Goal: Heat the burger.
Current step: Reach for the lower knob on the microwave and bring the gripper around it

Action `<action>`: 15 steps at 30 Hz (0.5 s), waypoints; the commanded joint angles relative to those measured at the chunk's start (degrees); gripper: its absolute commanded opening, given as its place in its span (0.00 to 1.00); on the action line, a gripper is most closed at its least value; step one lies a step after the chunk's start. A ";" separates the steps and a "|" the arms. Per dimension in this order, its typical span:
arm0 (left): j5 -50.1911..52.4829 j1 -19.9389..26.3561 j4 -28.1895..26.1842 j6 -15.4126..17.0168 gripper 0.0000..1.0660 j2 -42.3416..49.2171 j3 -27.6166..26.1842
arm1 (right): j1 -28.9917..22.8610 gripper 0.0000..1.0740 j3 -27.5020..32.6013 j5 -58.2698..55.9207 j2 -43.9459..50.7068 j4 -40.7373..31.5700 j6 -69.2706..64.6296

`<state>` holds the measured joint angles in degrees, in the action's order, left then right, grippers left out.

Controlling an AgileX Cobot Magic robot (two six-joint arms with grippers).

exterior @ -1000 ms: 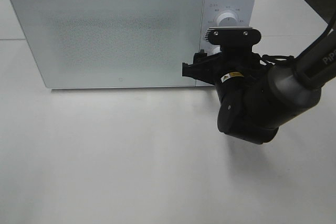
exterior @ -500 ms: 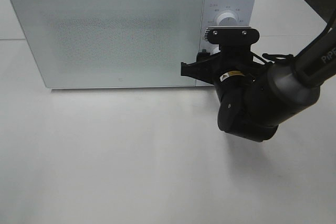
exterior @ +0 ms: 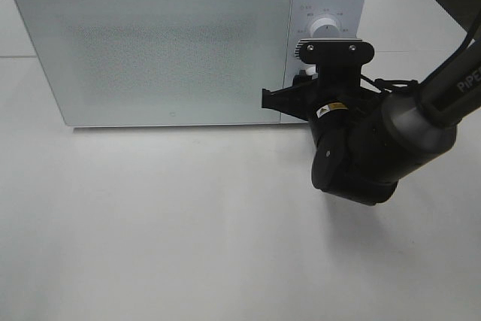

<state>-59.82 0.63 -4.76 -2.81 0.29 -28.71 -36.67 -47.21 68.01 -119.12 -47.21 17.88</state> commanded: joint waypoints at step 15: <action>0.52 0.23 -0.23 0.06 0.94 1.32 0.17 | 0.34 0.00 -0.86 1.72 0.29 11.92 -38.67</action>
<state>-59.82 0.63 -4.76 -2.81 0.29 -28.71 -36.50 -46.41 68.58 -119.18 -44.23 -12.83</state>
